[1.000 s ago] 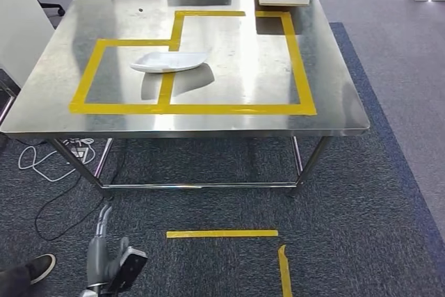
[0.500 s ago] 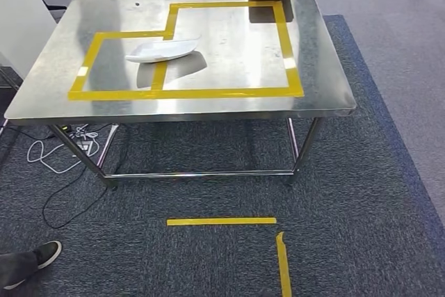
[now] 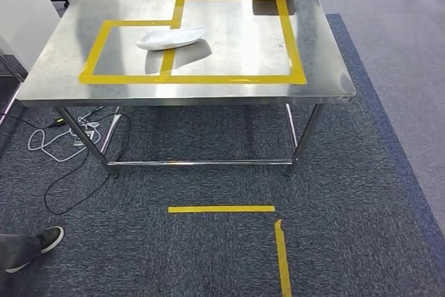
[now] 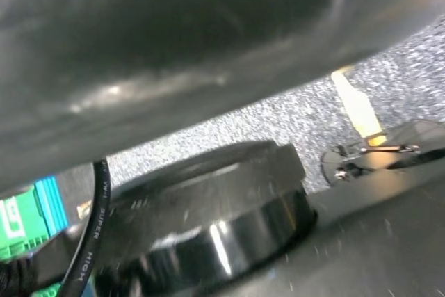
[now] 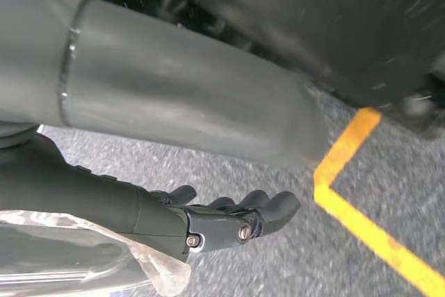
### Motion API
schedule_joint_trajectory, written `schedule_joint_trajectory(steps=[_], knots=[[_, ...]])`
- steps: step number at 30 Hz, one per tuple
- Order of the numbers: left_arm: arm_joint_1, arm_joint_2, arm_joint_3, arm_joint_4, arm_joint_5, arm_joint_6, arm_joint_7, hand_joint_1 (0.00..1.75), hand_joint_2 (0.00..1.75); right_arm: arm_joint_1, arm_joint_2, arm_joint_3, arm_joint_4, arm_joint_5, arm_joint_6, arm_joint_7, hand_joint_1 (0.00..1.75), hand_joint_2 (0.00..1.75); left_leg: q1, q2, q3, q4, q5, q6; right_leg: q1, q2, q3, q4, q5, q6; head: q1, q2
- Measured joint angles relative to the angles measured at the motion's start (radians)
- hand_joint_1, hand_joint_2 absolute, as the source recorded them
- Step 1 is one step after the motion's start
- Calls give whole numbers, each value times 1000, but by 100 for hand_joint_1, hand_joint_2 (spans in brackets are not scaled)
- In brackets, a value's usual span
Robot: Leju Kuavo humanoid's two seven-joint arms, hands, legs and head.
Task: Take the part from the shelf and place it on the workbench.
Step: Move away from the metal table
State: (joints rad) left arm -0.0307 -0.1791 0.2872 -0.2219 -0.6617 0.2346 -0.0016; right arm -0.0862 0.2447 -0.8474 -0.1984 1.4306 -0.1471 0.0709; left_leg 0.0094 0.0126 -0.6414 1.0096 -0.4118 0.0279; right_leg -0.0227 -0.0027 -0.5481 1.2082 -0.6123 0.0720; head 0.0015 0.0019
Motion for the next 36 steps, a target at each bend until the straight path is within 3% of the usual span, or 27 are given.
schedule_joint_trajectory(steps=[1, 3, 4, 6, 7, 8, 11, 12, 13, 14, 16, 17, 19, 20, 21, 23, 24, 26, 27, 28, 29, 30, 31, 33, 34, 36], knots=[[-1, 4, -5, 1, -4, -3, 0, 0, 0, -2, -1, 0, 0, -1, 8, -6, 0, 0, 2, -1, -16, 7, 10, -8, -6, 1, 47, -66, 20, 9, 0, 0], [-2, 10, -11, 3, -8, -6, 0, 0, 0, -5, -2, 0, 0, -2, 13, -20, 0, 0, 4, -2, -38, 21, 27, -23, -8, 5, 124, -191, 15, 6, 1, 0], [-3, 13, -12, 4, -9, -8, 0, 0, 0, -6, -2, -1, 0, -2, 11, -28, 0, 0, 3, -3, -43, 24, 38, -28, -6, 7, 138, -221, 4, -2, 2, 0], [-2, 15, -13, 7, -11, -14, -1, 0, 0, -5, -2, -1, 0, 3, 5, -41, 0, 0, 5, -4, -46, 20, 56, -38, -2, 4, 123, -221, 10, -29, 2, 0], [-1, 15, -14, 9, -13, -19, -2, 0, 0, -5, -2, -1, 0, 4, 4, -41, 0, 0, 7, -5, -49, 24, 43, -42, 0, 1, 112, -217, 19, -40, 2, 0], [0, 14, -14, 10, -16, -25, -3, 0, 0, -5, -2, -1, 0, 4, 3, -40, 0, 0, 8, -5, -53, 42, 9, -46, 0, -2, 100, -216, 30, -51, 1, 0], [0, 10, -19, 13, -29, -38, 14, 0, 0, -6, -2, -2, 0, -10, 8, -34, 0, 0, 9, -7, -66, 197, -161, -50, 8, -8, 58, -214, 69, -68, -3, 0], [-1, 9, -22, 14, -36, -38, 27, 0, 0, -6, -2, -4, 0, -17, 12, -34, 0, 0, 9, -7, -64, 256, -188, -49, 12, -9, 42, -212, 82, -70, -3, 0], [-2, 7, -26, 14, -45, -36, 44, 0, 0, -6, -2, -8, 0, -25, 18, -34, 0, 0, 9, -8, -56, 297, -188, -46, 16, -12, 26, -209, 94, -71, -3, 0], [-3, 7, -31, 14, -52, -33, 58, 0, 0, -7, -2, -13, 0, -30, 27, -34, 0, 0, 8, -7, -39, 310, -162, -42, 19, -16, 7, -206, 106, -73, -4, 0], [-5, 6, -36, 14, -60, -29, 79, 0, 0, -8, -2, -19, 0, -26, 47, -32, 0, 0, 2, 6, 37, 245, -103, -28, 25, -25, -25, -200, 125, -73, -4, 0], [-7, 6, -37, 14, -63, -27, 83, 0, 0, -7, -2, -20, 0, -18, 56, -31, 0, 0, -5, 20, 94, 171, -98, -20, 28, -31, -35, -198, 133, -72, -4, 0], [-14, 6, -37, 14, -70, -21, 86, 0, 0, -5, -2, -21, 0, -2, 68, -29, 0, 0, -17, 42, 190, 26, -134, -6, 30, -48, -42, -195, 147, -64, -3, 0], [-17, 6, -37, 14, -74, -18, 87, 0, 0, -5, -2, -21, 0, 4, 71, -29, 0, 0, -22, 41, 210, -16, -148, -3, 29, -59, -45, -195, 154, -59, -2, 0], [-19, 7, -37, 14, -77, -16, 88, 0, 0, -6, -2, -21, 0, 8, 73, -29, 0, 0, -24, 34, 211, -34, -149, 1, 28, -70, -48, -195, 159, -54, -2, 0], [-16, 7, -37, 15, -80, -14, 91, 0, 0, -8, -2, -20, 0, 12, 75, -30, 0, 0, -24, 20, 196, -42, -132, 12, 24, -60, -64, -174, 141, -43, -1, 0], [-13, 7, -37, 15, -81, -13, 93, 0, 0, -7, -2, -20, 0, 12, 75, -30, 0, 0, -23, 14, 187, -44, -122, 18, 22, -44, -79, -139, 111, -39, -1, 0], [-10, 7, -37, 15, -82, -13, 95, 0, 0, -3, -2, -20, 0, 13, 76, -30, 0, 0, -25, 0, 165, -42, -104, 26, 21, -11, -122, -15, 28, -35, 0, 0], [-9, 7, -37, 15, -82, -13, 95, 0, 0, -2, -2, -20, 0, 13, 76, -30, 0, 0, -26, -9, 154, -40, -96, 27, 21, -5, -138, 43, -1, -35, 0, 0], [-9, 7, -37, 15, -82, -13, 96, 0, 0, 0, -2, -20, 0, 13, 76, -30, 0, 0, -28, -19, 142, -37, -88, 27, 22, -1, -140, 74, -12, -35, -1, 0], [-8, 7, -37, 15, -82, -13, 97, 0, 0, 0, -2, -20, 0, 14, 77, -30, 0, 0, -28, -28, 132, -33, -82, 26, 22, 1, -123, 65, -4, -37, -1, 0], [-8, 7, -37, 15, -83, -13, 98, 0, 0, 0, -2, -20, 0, 16, 78, -30, 0, 0, -29, -39, 123, -29, -77, 25, 22, 5, -86, 18, 18, -39, -1, 0], [-8, 6, -38, 15, -83, -12, 99, 0, 0, 0, -2, -19, 0, 20, 80, -30, 0, 0, -28, -49, 115, -23, -74, 23, 22, 19, -37, -54, 45, -43, 0, 0], [-10, 4, -38, 15, -85, -9, 107, 0, 0, -1, -3, -17, 0, 28, 89, -29, 0, 0, -30, -69, 99, -9, -68, 17, 20, 57, 38, -178, 72, -49, -1, 0], [-11, 3, -38, 15, -87, -7, 111, 0, 0, -1, -3, -15, 0, 34, 95, -29, 0, 0, -30, -78, 91, -3, -65, 12, 19, 69, 55, -207, 73, -52, -2, 0], [-11, 1, -38, 15, -95, -4, 117, 0, 0, 1, -4, -10, 0, 48, 109, -29, 0, 0, -27, -97, 77, 3, -56, 1, 20, 61, 59, -216, 74, -58, -3, 0]])
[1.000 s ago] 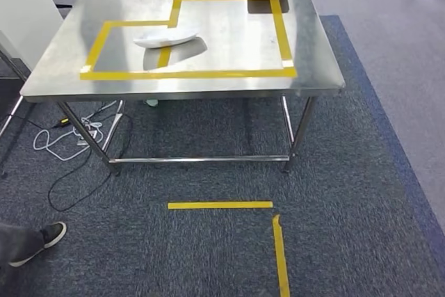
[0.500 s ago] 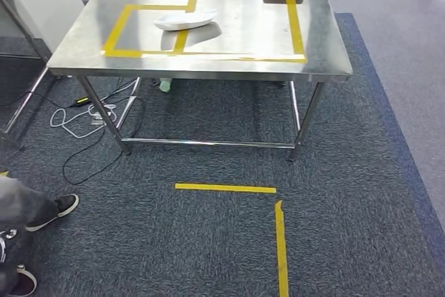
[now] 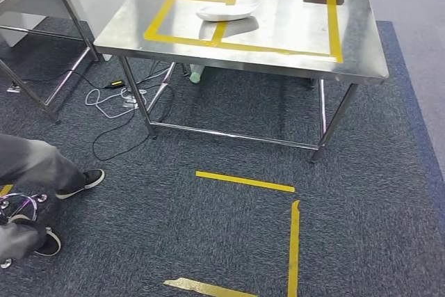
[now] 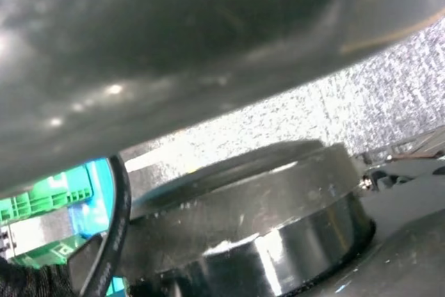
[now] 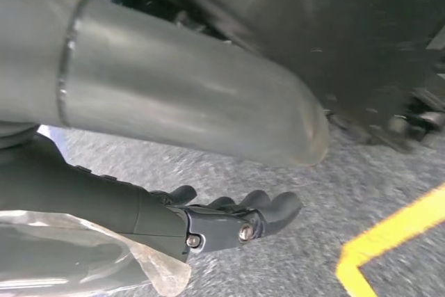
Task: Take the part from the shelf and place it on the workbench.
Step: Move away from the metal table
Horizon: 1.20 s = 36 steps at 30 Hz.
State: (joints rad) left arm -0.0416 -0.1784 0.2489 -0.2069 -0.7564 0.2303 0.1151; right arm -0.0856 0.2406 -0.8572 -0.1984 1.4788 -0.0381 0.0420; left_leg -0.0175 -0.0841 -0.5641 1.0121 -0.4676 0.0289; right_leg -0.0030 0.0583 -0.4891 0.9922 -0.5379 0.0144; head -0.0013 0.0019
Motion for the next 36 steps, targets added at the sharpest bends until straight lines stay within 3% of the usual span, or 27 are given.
schedule_joint_trajectory(steps=[2, 3, 6, 7, 8, 10, 12, 14, 16, 18, 20, 22, 23, 24, 25, 27, 29, 31, 32, 34, 36], knots=[[2, 0, 0, 0, -8, 0, 1, 0, 0, 0, 0, 9, 0, 12, 11, -3, 0, 0, 1, 9, -12, 16, -9, -11, -3, -22, -3, -4, 10, -10, -3, 0], [2, 0, 0, 0, -12, 0, 1, 0, 0, -1, 0, 14, 0, 16, 15, -5, 0, 0, 1, 24, -26, 46, -31, -18, -6, -35, -5, -7, 15, -15, -7, 0], [-1, 1, 0, 0, -20, 1, 0, 0, 0, 3, 0, 22, 0, 21, 19, -6, 0, 0, 15, 64, -97, 222, -128, -39, -7, -80, -14, -7, 19, -19, -15, 0], [-1, 1, 0, 0, -21, 1, 0, 0, 0, 4, 0, 24, 0, 23, 20, -4, 0, 0, 20, 68, -110, 263, -141, -45, -7, -96, -17, -6, 20, -18, -14, 0], [1, 2, 0, 0, -21, 1, 0, 0, 0, 4, 0, 26, 0, 25, 20, -3, 0, 0, 26, 72, -106, 269, -136, -49, -7, -110, -20, -6, 20, -17, -15, 0], [3, 3, 0, 0, -22, 1, 0, 0, 0, 2, 0, 33, 0, 28, 21, -5, 0, 0, 33, 92, -46, 172, -81, -55, -8, -136, -19, -5, 21, -14, -15, 0], [0, 3, 0, 0, -22, 2, 0, 0, 0, 1, 0, 37, 0, 30, 18, -14, 0, 0, 29, 139, 23, 44, -40, -52, -5, -157, -18, -3, 21, -6, -15, 0], [-1, 4, 0, 0, -22, 3, 1, 0, 0, 0, 0, 40, 0, 32, 12, -24, 0, 0, 21, 160, 39, -4, -34, -40, -2, -177, -19, -2, 22, 6, -14, 0], [3, 5, 1, 0, -22, 4, 2, 0, 0, -3, 0, 44, 0, 33, 9, -28, 0, 0, 19, 141, 30, -8, -29, -23, -4, -190, -21, -2, 21, 17, -14, 0], [6, 6, 2, 0, -23, 5, 3, 0, 0, -4, 1, 46, 0, 34, 9, -30, 0, 0, 21, 121, 26, -14, -20, -5, -8, -151, -37, 32, -10, 26, -10, 0], [4, 6, 2, 0, -26, 5, 3, 0, 0, 0, 1, 49, 0, 35, 9, -29, 0, 0, 19, 97, 19, -16, -12, 8, -9, -89, -88, 148, -79, 27, -6, 0], [2, 5, 4, 0, -27, 5, 3, 0, 0, 7, 1, 53, 0, 38, 6, -33, 0, 0, 13, 70, 12, -16, -6, 15, -8, -65, -146, 273, -125, 24, -5, 0], [3, 5, 5, 0, -26, 7, 6, 0, 0, 9, 1, 55, 0, 39, -2, -45, 0, 0, 10, 56, 11, -15, -5, 16, -7, -61, -157, 293, -120, 22, -5, 0], [4, 4, 7, 0, -23, 9, 10, 0, 0, 10, 1, 57, 0, 39, -16, -64, 0, 0, 9, 42, 10, -14, -4, 17, -7, -58, -148, 272, -96, 19, -5, 0], [5, 2, 9, 0, -21, 14, 15, 0, 0, 10, 1, 61, 0, 40, -35, -88, 0, 0, 8, 27, 10, -12, -4, 16, -7, -48, -122, 215, -57, 16, -5, 0], [4, -4, 17, 0, -18, 22, 25, 0, 0, 11, 1, 69, 0, 45, -61, -123, 0, 0, 6, 0, 5, -3, -4, 12, -11, 1, -62, 81, 0, 11, -6, 0], [1, -10, 23, 0, -19, 25, 28, 0, 0, 11, 1, 78, 1, 50, -65, -132, 0, 0, 6, -23, -7, 6, -3, 3, -14, 32, -33, 20, 8, 9, -6, 0], [2, -12, 28, 0, -21, 26, 34, 0, 0, 11, 2, 84, 1, 51, -63, -132, 0, 0, 8, -40, -18, 8, 2, -10, -14, 13, -26, 12, 8, 4, -6, 0], [4, -13, 30, 1, -22, 28, 36, 0, 0, 11, 2, 86, 1, 51, -62, -132, 0, 0, 8, -28, -23, 15, -2, -15, -14, 1, -24, 9, 12, 0, -7, 0], [3, -14, 32, 1, -26, 33, 39, 0, 0, 13, 3, 89, 1, 55, -59, -131, 0, 0, 7, 21, -50, 74, -41, -26, -17, -29, -21, 3, 16, -8, -13, 0], [0, -16, 33, 1, -29, 36, 39, 0, 0, 16, 3, 92, 1, 55, -56, -129, 0, 0, 12, 61, -106, 200, -104, -38, -15, -64, -20, 3, 14, -12, -18, 0]])
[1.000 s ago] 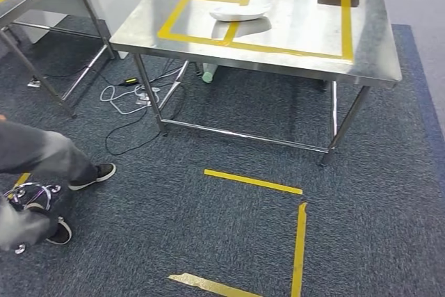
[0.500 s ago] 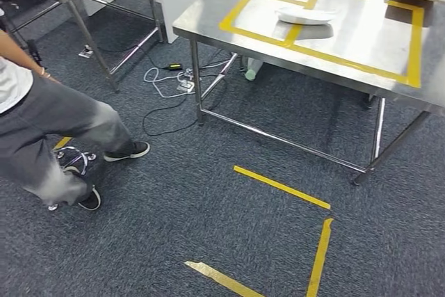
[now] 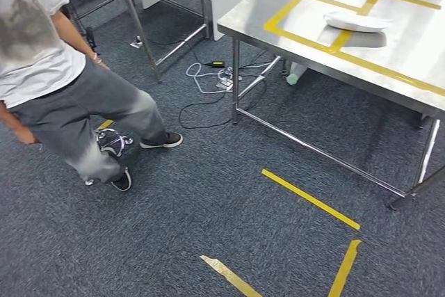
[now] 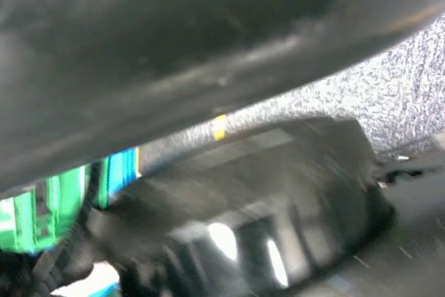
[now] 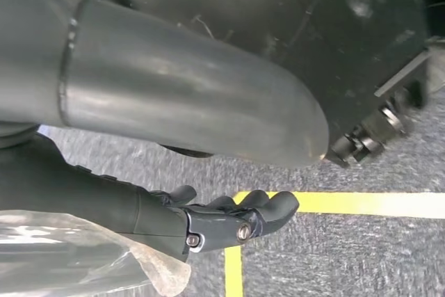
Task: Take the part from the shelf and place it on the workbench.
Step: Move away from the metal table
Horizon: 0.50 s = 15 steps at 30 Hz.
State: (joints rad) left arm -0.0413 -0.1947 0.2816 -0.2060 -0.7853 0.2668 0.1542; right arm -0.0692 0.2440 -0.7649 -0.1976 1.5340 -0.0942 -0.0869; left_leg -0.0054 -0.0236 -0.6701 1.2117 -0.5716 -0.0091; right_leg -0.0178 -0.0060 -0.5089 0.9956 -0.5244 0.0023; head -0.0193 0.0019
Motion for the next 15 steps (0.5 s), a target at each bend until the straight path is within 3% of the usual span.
schedule_joint_trajectory(steps=[2, 3, 4, 6, 8, 10, 11, 13, 14, 15], knots=[[1, -1, 2, 0, -1, 0, 0, 0, 0, 1, 0, 1, 0, -1, 4, 3, 0, 0, 9, 10, -36, 82, -22, -8, 1, -33, 1, 0, -3, -1, 0, 0], [1, -1, 3, 0, -2, 0, 1, 0, 0, 0, 0, 2, 0, -1, 9, 5, 0, 0, 13, 14, -28, 71, -5, -10, 1, -47, 2, 0, -4, 0, 0, 0], [2, -1, 4, 0, -3, -2, 2, 0, 0, -1, 0, 2, 0, -1, 15, 9, 0, 0, 16, 21, -3, 22, 27, -11, 1, -60, 4, 0, -6, 1, 0, 0], [0, -2, 6, 0, -4, -10, 7, 0, 0, -3, 0, 3, 0, -1, 30, 18, 0, 0, 13, 62, 64, -111, 83, -8, 3, -83, 9, 1, -13, 9, 0, 0], [-3, -3, 8, 0, -7, -17, 14, 0, 0, -4, 0, 3, 0, -2, 40, 25, 0, 0, 4, 93, 95, -181, 94, 3, 7, -103, 13, 1, -19, 21, 1, 0], [-1, -4, 12, 0, -9, -18, 17, 0, 0, -6, 0, 4, 0, -1, 33, 20, 0, 0, -2, 82, 93, -187, 90, 17, 7, -121, 19, -1, -22, 33, 3, 0], [1, -5, 16, 0, -10, -17, 17, 0, 0, -8, 1, 5, 0, 0, 24, 13, 0, 0, -2, 71, 94, -191, 93, 24, 4, -111, 19, 2, -28, 39, 3, 0], [0, -7, 21, 0, -10, -16, 17, 0, 0, -10, 2, 9, 0, 1, 8, -3, 0, 0, 0, 50, 95, -198, 99, 40, -1, -58, -5, 55, -67, 44, 6, 0], [-1, -8, 23, 0, -10, -15, 17, 0, 0, -9, 2, 11, 0, 1, 5, -6, 0, 0, 0, 38, 95, -199, 100, 45, -1, -26, -33, 114, -99, 44, 9, 0], [-3, -9, 24, 0, -10, -15, 17, 0, 0, -7, 2, 12, 0, 1, 3, -8, 0, 0, -1, 25, 94, -199, 101, 50, -1, -8, -68, 185, -131, 42, 11, 0]])
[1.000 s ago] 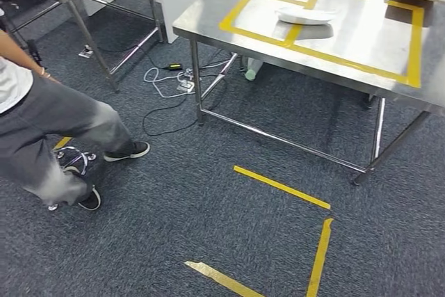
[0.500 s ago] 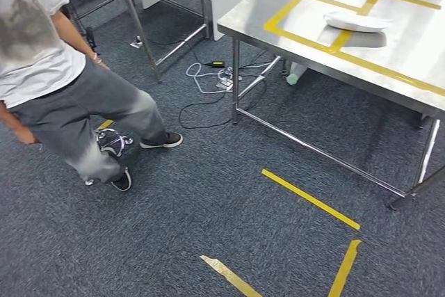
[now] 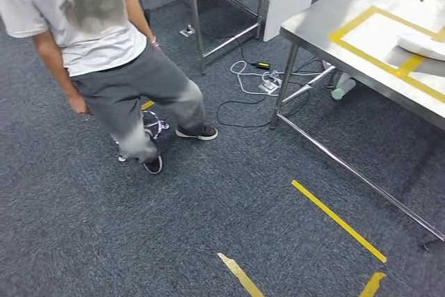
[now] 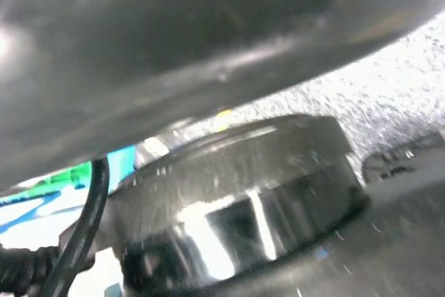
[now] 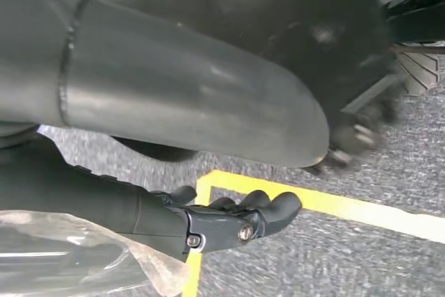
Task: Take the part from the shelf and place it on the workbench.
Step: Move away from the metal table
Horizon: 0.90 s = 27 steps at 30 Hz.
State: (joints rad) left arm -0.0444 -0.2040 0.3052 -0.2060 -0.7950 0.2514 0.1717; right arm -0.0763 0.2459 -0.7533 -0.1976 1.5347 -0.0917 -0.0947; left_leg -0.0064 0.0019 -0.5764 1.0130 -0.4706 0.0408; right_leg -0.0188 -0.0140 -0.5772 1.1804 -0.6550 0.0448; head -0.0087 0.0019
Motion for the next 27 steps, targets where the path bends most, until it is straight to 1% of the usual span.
schedule_joint_trajectory(steps=[1, 2, 3, 4, 5, 6, 7, 8, 9, 10, 11, 12, 13, 14, 15, 16, 17, 18, 19, 20, 21, 22, 23, 24, 26, 27], knots=[[-1, -1, 0, 0, 0, 0, 0, 0, 0, 3, 0, 0, 0, 0, -1, 0, 0, 0, -2, -14, 0, 0, 0, 2, 1, 7, -34, 65, -21, -1, 1, 0], [-1, -1, 1, 0, 0, 0, 0, 0, 0, 6, 0, 0, 0, 0, -1, 0, 0, 0, -3, -29, 0, 1, 0, 3, 2, 11, -58, 104, -24, -3, 1, 0], [0, -1, 1, 0, 0, 0, 0, 0, 0, 7, -1, 0, 0, 0, -2, 0, 0, 0, -4, -44, 1, 1, 0, 3, 3, 13, -67, 106, -7, -5, 1, 0], [0, -1, 1, 0, 0, 0, 0, 0, 0, 8, -1, 1, 0, 1, -3, -1, 0, 0, -5, -59, 2, 2, 0, 3, 3, 16, -57, 70, 28, -7, 1, 0], [1, -2, 2, 0, 0, 1, -1, 0, 0, 8, -1, 2, 0, 1, -4, -2, 0, 0, -5, -74, 2, 4, 0, 2, 3, 29, -33, 5, 71, -10, 1, 0], [0, -2, 2, 0, -1, 2, -1, 0, 0, 8, -1, 4, 0, 1, -5, -2, 0, 0, -6, -89, 1, 8, -1, 0, 1, 55, -7, -62, 103, -12, 1, 0], [-1, -3, 2, 0, -2, 3, -2, 0, 0, 7, -1, 6, 0, 1, -5, -1, 0, 0, -6, -102, -2, 12, -2, -3, -1, 78, 15, -117, 123, -13, 0, 0], [-2, -4, 2, 0, -4, 4, -2, 0, 0, 7, -1, 7, 0, 1, -4, 2, 0, 0, -5, -114, -6, 15, -3, -8, -2, 97, 30, -149, 130, -14, 0, 0], [-2, -4, 2, 0, -4, 4, -2, 0, 0, 7, -1, 8, 0, 2, -5, 3, 0, 0, -3, -124, -11, 16, -1, -15, -1, 104, 37, -159, 126, -16, 0, 0], [-1, -4, 3, 0, -4, 5, -2, 0, 0, 6, -1, 8, 0, 5, -9, 2, 0, 0, 0, -135, -15, 16, 2, -22, 0, 95, 42, -163, 127, -20, 0, 0], [1, -4, 4, 0, -4, 6, -2, 0, 0, 6, 0, 10, 0, 7, -17, -3, 0, 0, 1, -137, -17, 17, 2, -27, 0, 83, 46, -167, 130, -25, 0, 0], [2, -4, 6, 0, -3, 8, -1, 0, 0, 6, 1, 11, 0, 8, -26, -10, 0, 0, 1, -123, -22, 27, -5, -32, 0, 70, 49, -172, 134, -31, -2, 0], [1, -4, 9, 0, -3, 9, -1, 0, 0, 6, 2, 12, 0, 8, -30, -17, 0, 0, 0, -99, -35, 56, -24, -37, -2, 54, 52, -178, 136, -36, -5, 0], [1, -4, 11, 0, -4, 10, -1, 0, 0, 7, 2, 12, 0, 6, -29, -20, 0, 0, 0, -67, -56, 102, -52, -42, -2, 37, 56, -181, 137, -40, -8, 0], [0, -5, 13, 0, -6, 10, -1, 0, 0, 8, 2, 12, 0, 6, -23, -20, 0, 0, 2, -41, -84, 163, -84, -47, 0, 20, 57, -182, 135, -42, -10, 0], [0, -6, 15, 0, -9, 11, -1, 0, 0, 9, 2, 13, 0, 8, -16, -17, 0, 0, 6, -26, -112, 225, -110, -52, 1, 1, 58, -182, 134, -43, -10, 0], [0, -6, 16, 0, -11, 11, -1, 0, 0, 10, 1, 13, 0, 11, -11, -14, 0, 0, 10, -19, -130, 266, -121, -56, 2, -15, 59, -182, 132, -44, -10, 0], [1, -6, 17, 0, -12, 12, -1, 0, 0, 10, 1, 15, 0, 13, -9, -12, 0, 0, 14, -15, -134, 275, -115, -60, 2, -31, 60, -182, 130, -43, -10, 0], [2, -6, 18, 0, -12, 12, -1, 0, 0, 10, 1, 16, 0, 14, -9, -12, 0, 0, 17, -9, -118, 246, -91, -62, 2, -45, 61, -181, 128, -42, -10, 0], [2, -5, 19, 0, -13, 13, -1, 0, 0, 9, 1, 17, 0, 15, -8, -11, 0, 0, 20, 3, -87, 186, -56, -63, 2, -57, 65, -181, 125, -40, -11, 0], [2, -5, 20, 0, -15, 13, -2, 0, 0, 9, 1, 18, 0, 14, -6, -11, 0, 0, 19, 26, -52, 119, -30, -64, 3, -68, 68, -182, 122, -36, -11, 0], [1, -5, 21, 0, -17, 12, -2, 0, 0, 9, 1, 19, 0, 15, -4, -11, 0, 0, 16, 45, -24, 63, -13, -61, 5, -79, 70, -181, 118, -31, -11, 0], [0, -5, 21, 0, -19, 12, -2, 0, 0, 9, 1, 21, 0, 15, -3, -10, 0, 0, 12, 60, -7, 30, -8, -56, 7, -88, 71, -181, 114, -24, -10, 0], [0, -5, 22, 0, -21, 12, -2, 0, 0, 8, 1, 22, 0, 14, -2, -10, 0, 0, 8, 65, -2, 18, -13, -50, 8, -97, 74, -182, 110, -17, -10, 0], [2, -4, 23, 0, -23, 11, -2, 0, 0, 2, 2, 24, 0, 12, 1, -10, 0, 0, 5, 46, -1, 13, -14, -35, 6, -112, 84, -186, 104, -5, -10, 0], [3, -4, 23, 0, -24, 11, -2, 0, 0, 0, 2, 24, 0, 11, 4, -10, 0, 0, 6, 36, 1, 9, -12, -28, 4, -101, 85, -179, 96, 0, -9, 0]])
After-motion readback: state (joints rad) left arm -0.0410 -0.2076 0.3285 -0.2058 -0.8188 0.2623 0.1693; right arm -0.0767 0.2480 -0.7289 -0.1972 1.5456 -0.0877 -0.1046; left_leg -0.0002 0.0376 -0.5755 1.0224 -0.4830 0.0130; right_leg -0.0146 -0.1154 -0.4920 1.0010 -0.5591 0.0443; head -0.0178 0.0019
